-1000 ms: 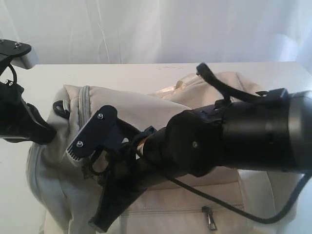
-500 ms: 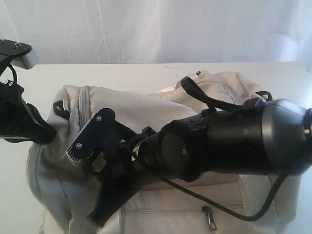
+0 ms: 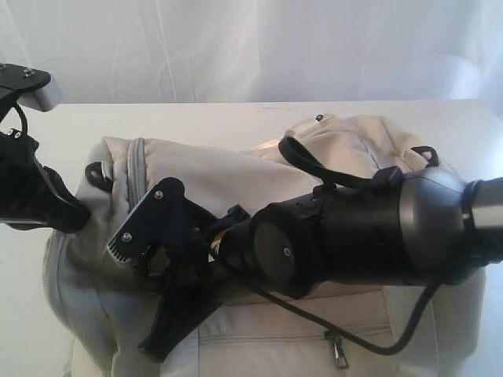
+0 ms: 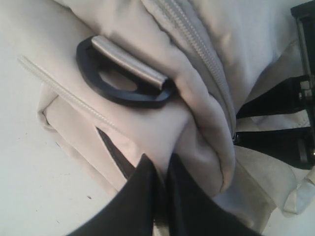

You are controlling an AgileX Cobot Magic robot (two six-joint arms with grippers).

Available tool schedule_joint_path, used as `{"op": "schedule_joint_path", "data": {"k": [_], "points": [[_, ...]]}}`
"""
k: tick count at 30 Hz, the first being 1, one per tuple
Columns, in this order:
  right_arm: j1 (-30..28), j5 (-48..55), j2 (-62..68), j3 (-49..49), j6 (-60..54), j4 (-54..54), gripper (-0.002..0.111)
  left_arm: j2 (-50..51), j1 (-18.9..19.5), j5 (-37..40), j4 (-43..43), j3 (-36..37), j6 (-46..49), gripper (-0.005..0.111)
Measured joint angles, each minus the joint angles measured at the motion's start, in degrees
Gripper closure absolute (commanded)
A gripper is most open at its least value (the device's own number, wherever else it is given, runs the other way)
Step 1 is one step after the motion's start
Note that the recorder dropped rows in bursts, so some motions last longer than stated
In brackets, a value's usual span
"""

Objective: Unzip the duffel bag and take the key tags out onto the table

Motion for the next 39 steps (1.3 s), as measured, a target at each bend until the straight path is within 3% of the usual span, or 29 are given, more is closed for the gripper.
{"op": "schedule_joint_path", "data": {"k": [4,12,23,39], "points": [[0.1,0.0,0.0,0.0,-0.2,0.0,0.077,0.0,0.0,0.0,0.0,0.0,0.0,0.106],[2.2,-1.2,0.0,0.0,-2.3,0.0,0.076,0.0,0.0,0.0,0.0,0.0,0.0,0.106],[2.2,-1.6,0.2,0.0,-2.4,0.0,0.108,0.0,0.0,0.0,0.0,0.0,0.0,0.106],[2.2,5.8,-5.8,0.0,-2.4,-0.3,0.108,0.0,0.0,0.0,0.0,0.0,0.1,0.106]]}}
